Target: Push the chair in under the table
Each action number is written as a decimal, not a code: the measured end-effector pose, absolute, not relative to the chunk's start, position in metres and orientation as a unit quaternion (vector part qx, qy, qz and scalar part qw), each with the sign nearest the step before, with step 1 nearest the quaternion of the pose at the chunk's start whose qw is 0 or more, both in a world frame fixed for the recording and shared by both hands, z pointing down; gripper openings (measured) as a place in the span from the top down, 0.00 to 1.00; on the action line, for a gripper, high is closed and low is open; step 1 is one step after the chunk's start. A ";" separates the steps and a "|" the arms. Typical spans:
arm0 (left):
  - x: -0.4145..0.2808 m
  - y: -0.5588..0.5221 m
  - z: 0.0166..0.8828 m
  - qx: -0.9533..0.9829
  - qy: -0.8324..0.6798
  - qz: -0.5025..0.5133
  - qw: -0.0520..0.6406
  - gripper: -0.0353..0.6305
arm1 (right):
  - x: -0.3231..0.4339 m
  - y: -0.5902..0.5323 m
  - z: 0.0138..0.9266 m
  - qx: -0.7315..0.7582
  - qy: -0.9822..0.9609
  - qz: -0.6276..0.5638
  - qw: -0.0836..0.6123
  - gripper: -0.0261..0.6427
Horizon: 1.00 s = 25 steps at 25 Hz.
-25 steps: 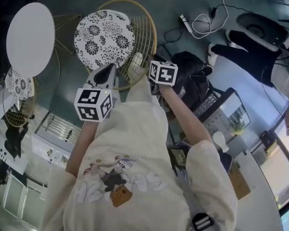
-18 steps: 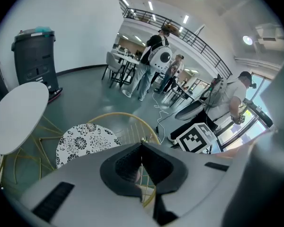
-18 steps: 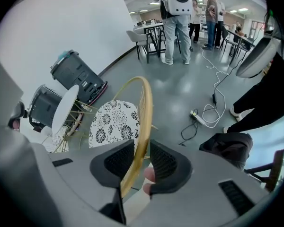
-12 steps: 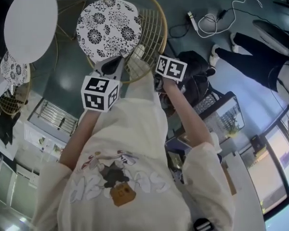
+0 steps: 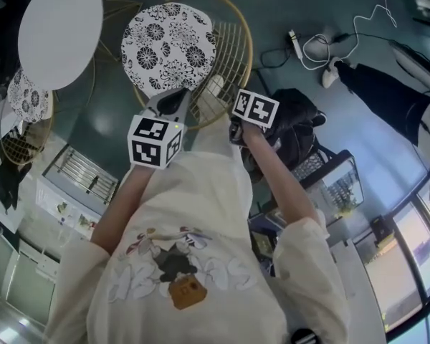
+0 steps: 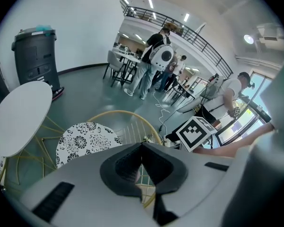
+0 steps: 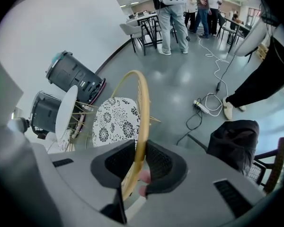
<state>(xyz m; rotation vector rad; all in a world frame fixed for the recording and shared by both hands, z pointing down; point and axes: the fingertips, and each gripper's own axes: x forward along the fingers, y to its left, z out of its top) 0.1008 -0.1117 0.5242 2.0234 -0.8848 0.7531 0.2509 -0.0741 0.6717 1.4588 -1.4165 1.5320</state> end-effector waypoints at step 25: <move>0.008 -0.123 0.527 0.778 -0.396 0.284 0.396 0.93 | 0.164 -0.100 0.678 0.527 -0.545 0.580 0.298 0.85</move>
